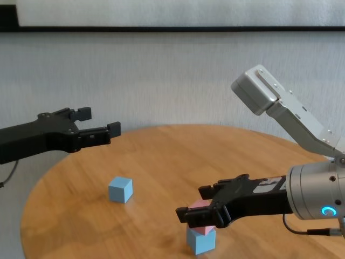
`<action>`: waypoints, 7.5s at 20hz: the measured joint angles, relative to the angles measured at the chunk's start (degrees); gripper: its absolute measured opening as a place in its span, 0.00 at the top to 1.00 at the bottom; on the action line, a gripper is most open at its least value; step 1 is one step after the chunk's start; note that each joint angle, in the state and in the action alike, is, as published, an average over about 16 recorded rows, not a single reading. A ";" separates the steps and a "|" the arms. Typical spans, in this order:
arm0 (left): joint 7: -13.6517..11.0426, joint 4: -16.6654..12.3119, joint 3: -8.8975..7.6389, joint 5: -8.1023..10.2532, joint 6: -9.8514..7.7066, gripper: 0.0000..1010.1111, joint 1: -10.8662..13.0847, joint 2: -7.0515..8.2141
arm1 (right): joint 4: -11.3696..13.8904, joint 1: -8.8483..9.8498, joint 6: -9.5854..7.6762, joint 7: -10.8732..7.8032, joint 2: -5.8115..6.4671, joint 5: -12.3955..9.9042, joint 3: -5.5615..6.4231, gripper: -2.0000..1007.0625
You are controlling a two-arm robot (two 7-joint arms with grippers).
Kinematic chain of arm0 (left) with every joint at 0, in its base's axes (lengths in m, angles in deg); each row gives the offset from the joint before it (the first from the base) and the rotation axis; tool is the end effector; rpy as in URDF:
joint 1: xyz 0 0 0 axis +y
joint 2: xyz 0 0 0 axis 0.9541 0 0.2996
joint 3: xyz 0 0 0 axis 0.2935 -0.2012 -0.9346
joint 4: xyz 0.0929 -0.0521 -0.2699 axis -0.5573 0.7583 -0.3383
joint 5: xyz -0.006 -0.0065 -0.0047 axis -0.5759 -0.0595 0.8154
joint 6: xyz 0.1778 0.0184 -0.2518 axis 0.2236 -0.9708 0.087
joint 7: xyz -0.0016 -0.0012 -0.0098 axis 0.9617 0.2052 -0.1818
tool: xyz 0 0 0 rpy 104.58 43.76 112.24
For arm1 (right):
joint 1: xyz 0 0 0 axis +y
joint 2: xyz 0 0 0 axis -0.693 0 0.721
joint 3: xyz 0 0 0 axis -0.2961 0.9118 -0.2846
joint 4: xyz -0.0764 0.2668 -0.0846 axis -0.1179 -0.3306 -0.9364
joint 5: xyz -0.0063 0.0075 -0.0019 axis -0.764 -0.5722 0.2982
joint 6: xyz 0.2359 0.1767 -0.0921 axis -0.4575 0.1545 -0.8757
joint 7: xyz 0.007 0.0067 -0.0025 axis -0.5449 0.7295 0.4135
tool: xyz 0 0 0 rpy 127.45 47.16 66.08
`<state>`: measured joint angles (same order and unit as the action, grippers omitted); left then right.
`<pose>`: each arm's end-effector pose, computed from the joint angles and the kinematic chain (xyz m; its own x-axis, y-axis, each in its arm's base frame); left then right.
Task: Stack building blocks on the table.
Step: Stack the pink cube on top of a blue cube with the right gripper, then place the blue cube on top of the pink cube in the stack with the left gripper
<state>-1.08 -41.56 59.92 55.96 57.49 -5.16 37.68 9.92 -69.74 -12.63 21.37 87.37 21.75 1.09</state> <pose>0.4219 0.0980 -0.2949 0.7288 0.6816 0.0660 -0.6826 0.7307 -0.0082 0.4029 0.0344 -0.2749 0.8249 -0.5611 0.0686 0.5218 0.7091 -0.4742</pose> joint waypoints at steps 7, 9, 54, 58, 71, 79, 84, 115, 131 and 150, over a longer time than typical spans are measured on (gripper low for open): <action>0.00 0.00 0.00 0.00 0.00 0.01 0.00 0.00 | 0.02 0.25 0.87 0.29 0.06 -0.12 0.38 0.14; 0.00 0.00 0.00 0.00 0.00 0.01 0.00 0.00 | 0.05 0.51 1.67 0.45 0.13 -0.30 0.77 0.10; 0.37 0.14 -0.04 0.20 -0.19 0.01 0.05 -0.24 | 0.93 9.05 20.12 18.99 -4.54 1.19 18.24 0.00; 1.36 0.27 -0.04 0.38 -0.88 0.01 0.21 -0.74 | 0.87 9.15 20.31 19.01 -4.35 1.69 18.03 0.00; 7.56 0.18 0.41 -1.54 -6.53 0.01 1.43 -1.99 | 0.91 9.04 20.25 19.05 -4.36 1.26 18.02 0.00; 8.71 2.25 1.51 -4.20 -8.84 0.01 0.48 -2.88 | 0.95 9.00 20.22 19.05 -4.38 1.14 18.05 0.00; 8.49 4.67 2.26 -5.44 -8.96 0.01 -0.83 -4.09 | 0.97 8.98 20.20 19.05 -4.40 1.10 18.06 0.00; 8.07 15.10 2.59 -11.99 -5.07 0.01 -5.74 -7.94 | 0.99 8.95 20.19 19.05 -4.43 1.01 18.07 0.00; 6.36 19.47 1.97 -12.82 -2.76 0.01 -7.58 -9.52 | 0.99 8.95 20.19 19.04 -4.43 1.01 18.07 0.00; 3.82 26.04 2.41 -14.09 -0.04 0.01 -10.54 -11.18 | 0.99 8.95 20.19 19.04 -4.43 1.01 18.07 0.00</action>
<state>2.74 -15.52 62.34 41.86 57.45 -15.70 26.50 10.91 -60.80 7.55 40.42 82.94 22.76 19.16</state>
